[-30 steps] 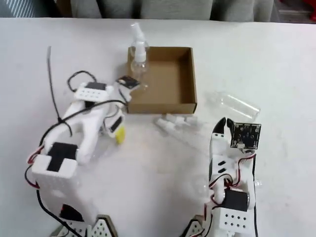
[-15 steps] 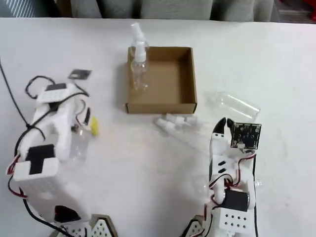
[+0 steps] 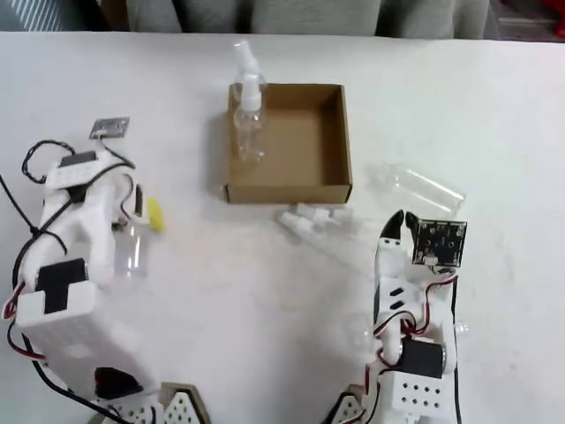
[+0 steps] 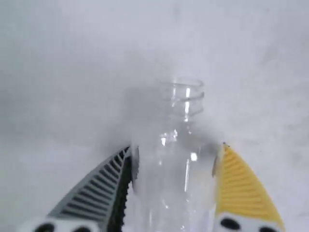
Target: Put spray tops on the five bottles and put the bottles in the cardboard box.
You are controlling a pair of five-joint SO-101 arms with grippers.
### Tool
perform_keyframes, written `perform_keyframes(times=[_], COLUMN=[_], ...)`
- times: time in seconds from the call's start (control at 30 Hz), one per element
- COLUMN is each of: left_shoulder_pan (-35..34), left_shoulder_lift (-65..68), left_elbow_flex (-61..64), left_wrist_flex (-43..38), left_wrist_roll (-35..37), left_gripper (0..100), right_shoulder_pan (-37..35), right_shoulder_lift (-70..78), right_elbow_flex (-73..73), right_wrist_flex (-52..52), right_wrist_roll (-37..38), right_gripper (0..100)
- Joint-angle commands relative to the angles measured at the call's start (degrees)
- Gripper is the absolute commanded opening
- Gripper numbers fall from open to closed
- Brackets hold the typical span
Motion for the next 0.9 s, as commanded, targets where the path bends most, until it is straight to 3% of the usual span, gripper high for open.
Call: perform_keyframes(times=[0.0, 0.17, 0.37, 0.47, 0.87], left_shoulder_pan=[-2.8, -2.9, -2.9, -2.8, -2.9], left_shoulder_lift=[-3.9, -9.8, -14.0, -14.5, -12.4], left_elbow_flex=[-1.1, -1.5, -1.5, -1.6, -11.2], left_wrist_flex=[0.7, 4.0, 4.2, 4.4, 13.1], left_wrist_roll=[0.5, 0.3, -0.3, -4.1, -8.7], left_gripper=[32, 41, 36, 34, 34], right_shoulder_pan=[-0.4, -0.4, -0.4, -0.4, -0.4], right_shoulder_lift=[-0.2, -0.2, -0.2, -0.2, -0.2], right_elbow_flex=[-0.1, -0.1, -0.1, -0.1, -0.1], right_wrist_flex=[-1.3, -1.3, -1.3, -1.3, -1.2], right_wrist_roll=[0.6, 0.6, 0.6, 0.6, 0.6], right_gripper=[1.5, 1.5, 1.5, 1.5, 1.5])
